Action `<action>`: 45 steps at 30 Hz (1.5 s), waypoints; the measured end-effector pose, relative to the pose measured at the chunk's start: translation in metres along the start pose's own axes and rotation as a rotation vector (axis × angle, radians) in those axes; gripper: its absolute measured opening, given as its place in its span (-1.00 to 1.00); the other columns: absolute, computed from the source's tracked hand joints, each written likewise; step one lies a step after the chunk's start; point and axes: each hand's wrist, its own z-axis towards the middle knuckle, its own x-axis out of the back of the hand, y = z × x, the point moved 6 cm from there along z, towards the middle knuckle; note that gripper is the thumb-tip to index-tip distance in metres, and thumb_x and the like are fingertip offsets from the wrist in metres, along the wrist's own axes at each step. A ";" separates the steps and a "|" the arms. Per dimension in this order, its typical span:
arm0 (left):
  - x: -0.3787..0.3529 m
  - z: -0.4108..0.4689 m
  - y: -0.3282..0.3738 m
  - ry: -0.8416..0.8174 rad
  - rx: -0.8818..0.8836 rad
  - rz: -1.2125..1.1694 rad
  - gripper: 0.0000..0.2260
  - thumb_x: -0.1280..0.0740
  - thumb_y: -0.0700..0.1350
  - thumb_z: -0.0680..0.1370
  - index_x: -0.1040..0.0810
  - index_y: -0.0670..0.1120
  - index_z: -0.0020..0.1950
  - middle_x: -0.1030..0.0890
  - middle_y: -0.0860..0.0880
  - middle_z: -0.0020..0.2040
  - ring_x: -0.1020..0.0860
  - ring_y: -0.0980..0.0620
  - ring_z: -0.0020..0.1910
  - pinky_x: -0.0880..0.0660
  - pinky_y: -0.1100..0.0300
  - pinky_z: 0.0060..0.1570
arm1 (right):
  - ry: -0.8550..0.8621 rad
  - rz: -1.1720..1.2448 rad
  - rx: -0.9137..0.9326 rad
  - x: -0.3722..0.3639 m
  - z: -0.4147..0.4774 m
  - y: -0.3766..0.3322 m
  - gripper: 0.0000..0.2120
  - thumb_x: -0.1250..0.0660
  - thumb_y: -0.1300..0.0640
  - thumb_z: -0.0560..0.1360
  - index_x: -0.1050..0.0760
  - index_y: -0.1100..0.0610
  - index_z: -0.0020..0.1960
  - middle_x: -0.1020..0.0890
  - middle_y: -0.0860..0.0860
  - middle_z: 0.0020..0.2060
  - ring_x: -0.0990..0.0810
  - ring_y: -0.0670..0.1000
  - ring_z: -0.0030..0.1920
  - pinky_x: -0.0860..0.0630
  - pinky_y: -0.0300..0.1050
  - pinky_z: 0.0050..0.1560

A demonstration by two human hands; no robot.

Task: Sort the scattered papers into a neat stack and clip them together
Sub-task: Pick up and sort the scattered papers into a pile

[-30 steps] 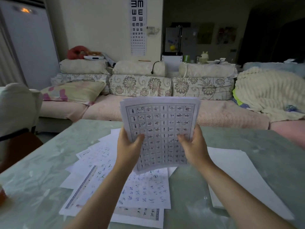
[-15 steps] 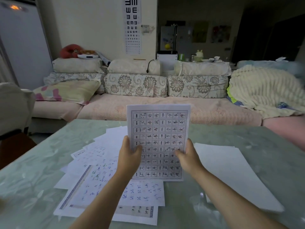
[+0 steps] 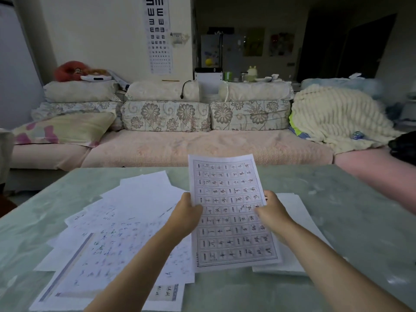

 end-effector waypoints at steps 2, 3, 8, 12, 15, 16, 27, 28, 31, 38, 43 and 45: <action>-0.027 0.008 0.006 0.007 0.021 -0.047 -0.77 -0.19 -0.18 0.56 -0.44 -0.07 0.21 -0.59 -0.04 0.10 -0.57 -0.07 0.05 -0.54 0.01 0.08 | 0.025 -0.012 -0.034 0.023 0.004 0.015 -0.61 -0.17 0.39 0.51 -0.39 0.03 0.22 -0.61 0.02 -0.03 -0.59 0.07 -0.12 -0.42 -0.17 -0.30; -0.040 0.012 0.009 0.005 0.020 -0.043 -0.76 -0.20 -0.18 0.55 -0.48 -0.08 0.21 -0.61 -0.04 0.10 -0.58 -0.07 0.02 -0.55 0.03 0.07 | 0.046 -0.019 -0.045 0.034 0.006 0.022 -0.61 -0.18 0.40 0.48 -0.44 0.05 0.20 -0.64 0.04 -0.04 -0.62 0.11 -0.10 -0.43 -0.16 -0.27; -0.105 0.026 0.020 -0.057 0.015 0.103 -0.74 -0.20 -0.17 0.55 -0.48 -0.12 0.23 -0.60 -0.05 0.13 -0.57 -0.09 0.03 -0.50 0.12 -0.02 | 0.165 -0.086 -0.085 0.086 0.020 0.066 -0.67 -0.21 0.45 0.42 -0.59 0.14 0.01 -0.70 0.12 -0.10 -0.67 0.17 -0.17 -0.45 -0.12 -0.26; -0.145 0.033 0.022 -0.112 0.008 0.253 -0.73 -0.22 -0.18 0.53 -0.51 -0.17 0.21 -0.58 -0.11 0.16 -0.58 -0.12 0.07 -0.52 0.14 0.00 | 0.223 -0.231 -0.129 0.106 0.031 0.107 -0.66 -0.17 0.39 0.42 -0.61 0.10 -0.01 -0.68 0.03 -0.17 -0.62 0.10 -0.24 -0.43 -0.20 -0.33; -0.161 0.032 0.016 -0.120 0.043 0.368 -0.71 -0.19 -0.19 0.54 -0.44 -0.21 0.25 -0.42 -0.15 0.21 -0.51 -0.16 0.15 -0.47 0.11 0.16 | 0.236 -0.354 -0.158 0.107 0.036 0.128 -0.70 -0.23 0.26 0.42 -0.63 0.06 0.05 -0.67 0.01 -0.09 -0.63 0.08 -0.13 -0.53 -0.20 -0.26; -0.164 0.032 0.013 -0.117 0.061 0.387 -0.70 -0.19 -0.19 0.54 -0.43 -0.21 0.26 -0.39 -0.15 0.21 -0.50 -0.16 0.17 -0.46 0.09 0.19 | 0.241 -0.431 -0.176 0.108 0.038 0.133 -0.71 -0.25 0.21 0.41 -0.62 0.07 0.07 -0.65 0.04 -0.03 -0.61 0.12 -0.05 -0.56 -0.17 -0.17; -0.173 0.029 0.013 -0.116 0.002 0.287 -0.66 -0.22 -0.09 0.56 -0.36 -0.11 0.33 -0.58 -0.09 0.22 -0.55 -0.12 0.16 -0.49 0.06 0.17 | 0.153 -0.502 -0.171 0.113 0.023 0.129 -0.69 -0.17 0.22 0.50 -0.59 0.08 0.14 -0.63 0.10 0.07 -0.55 0.19 0.09 -0.55 -0.06 0.06; -0.169 0.029 0.013 -0.110 0.000 0.285 -0.60 -0.22 -0.07 0.59 -0.31 -0.12 0.40 -0.54 -0.11 0.28 -0.52 -0.13 0.22 -0.46 0.08 0.21 | 0.164 -0.561 -0.173 0.114 0.020 0.123 -0.71 -0.17 0.20 0.51 -0.56 0.10 0.16 -0.59 0.12 0.12 -0.50 0.21 0.15 -0.52 -0.04 0.10; -0.149 0.030 0.015 -0.043 -0.060 0.311 -0.51 -0.23 -0.01 0.61 -0.26 -0.13 0.50 -0.44 -0.12 0.41 -0.45 -0.11 0.34 -0.41 0.07 0.30 | 0.186 -0.675 -0.101 0.106 0.015 0.095 -0.61 -0.21 0.07 0.58 -0.42 0.12 0.38 -0.43 0.13 0.32 -0.32 0.20 0.34 -0.38 0.01 0.26; -0.061 0.021 0.001 0.111 -0.245 0.421 -0.60 -0.30 -0.07 0.57 -0.41 -0.12 0.39 -0.55 -0.09 0.25 -0.50 -0.08 0.20 -0.42 0.10 0.21 | -0.114 -0.381 0.170 -0.005 -0.003 0.012 -0.59 -0.28 -0.01 0.57 -0.46 0.02 0.40 -0.49 -0.05 0.27 -0.48 -0.02 0.28 -0.33 -0.19 0.18; 0.029 0.020 -0.049 0.142 -0.239 0.591 -0.59 -0.28 -0.03 0.58 -0.39 -0.09 0.41 -0.53 -0.06 0.28 -0.42 -0.09 0.26 -0.40 0.08 0.22 | -0.300 -0.413 0.256 -0.107 -0.008 -0.024 -0.53 -0.37 -0.07 0.52 -0.47 0.02 0.39 -0.50 -0.05 0.28 -0.51 -0.07 0.15 -0.35 -0.26 0.16; 0.065 0.020 -0.074 0.156 -0.214 0.685 -0.56 -0.27 0.03 0.58 -0.35 -0.04 0.44 -0.49 -0.03 0.33 -0.37 -0.08 0.31 -0.41 0.06 0.22 | -0.352 -0.443 0.282 -0.146 -0.004 -0.035 -0.50 -0.40 -0.10 0.50 -0.46 0.00 0.39 -0.49 -0.06 0.29 -0.50 -0.08 0.15 -0.38 -0.23 0.22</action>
